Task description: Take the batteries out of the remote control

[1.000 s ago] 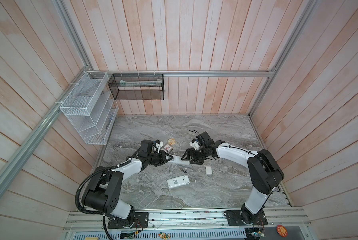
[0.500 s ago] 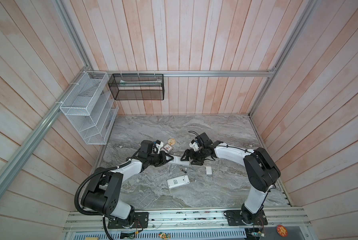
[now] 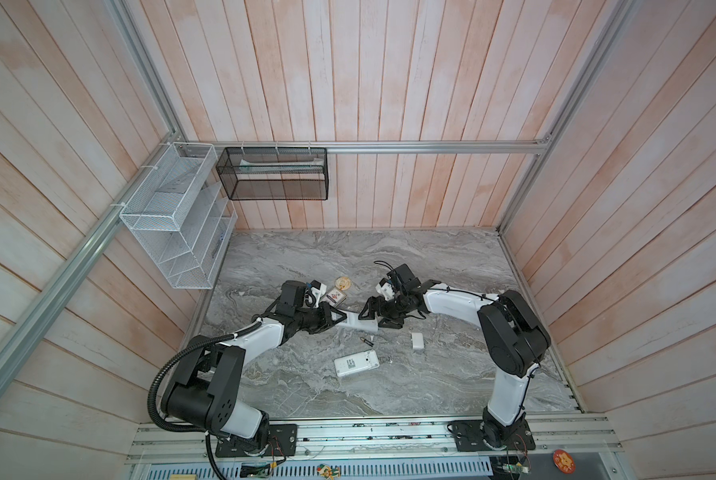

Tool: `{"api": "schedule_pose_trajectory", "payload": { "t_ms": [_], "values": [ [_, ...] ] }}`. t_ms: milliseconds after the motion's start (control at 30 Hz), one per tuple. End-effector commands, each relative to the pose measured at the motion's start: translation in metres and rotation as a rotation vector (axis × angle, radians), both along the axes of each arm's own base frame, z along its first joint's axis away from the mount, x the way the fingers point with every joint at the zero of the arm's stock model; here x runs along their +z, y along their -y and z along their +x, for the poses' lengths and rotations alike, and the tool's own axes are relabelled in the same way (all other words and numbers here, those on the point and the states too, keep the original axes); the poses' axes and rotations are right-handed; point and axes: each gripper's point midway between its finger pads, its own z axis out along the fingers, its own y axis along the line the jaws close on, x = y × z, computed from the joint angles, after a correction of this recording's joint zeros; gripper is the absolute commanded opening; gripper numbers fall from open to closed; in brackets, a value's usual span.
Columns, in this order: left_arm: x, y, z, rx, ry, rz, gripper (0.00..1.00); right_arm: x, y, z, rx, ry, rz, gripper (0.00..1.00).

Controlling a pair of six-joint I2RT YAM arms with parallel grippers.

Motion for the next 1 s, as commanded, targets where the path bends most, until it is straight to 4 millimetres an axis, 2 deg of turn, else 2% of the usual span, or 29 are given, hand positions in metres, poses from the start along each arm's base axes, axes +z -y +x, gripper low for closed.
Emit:
{"api": "schedule_pose_trajectory", "payload": {
  "t_ms": [0, 333, 667, 967],
  "values": [
    [0.002, 0.003, -0.002, -0.021, 0.022, 0.004, 0.08, -0.009, -0.008, -0.002, 0.011, -0.011, -0.014, 0.87],
    [0.001, 0.006, 0.0, -0.019, 0.021, 0.002, 0.08, -0.022, -0.002, -0.011, 0.037, -0.02, -0.08, 0.87],
    [0.0, 0.006, 0.0, -0.004, 0.021, 0.004, 0.08, -0.025, -0.004, -0.025, 0.066, -0.026, -0.059, 0.87],
    [0.0, 0.007, -0.001, 0.003, 0.018, 0.0, 0.08, -0.028, -0.002, -0.029, 0.068, -0.034, -0.061, 0.81]
  ]
}}
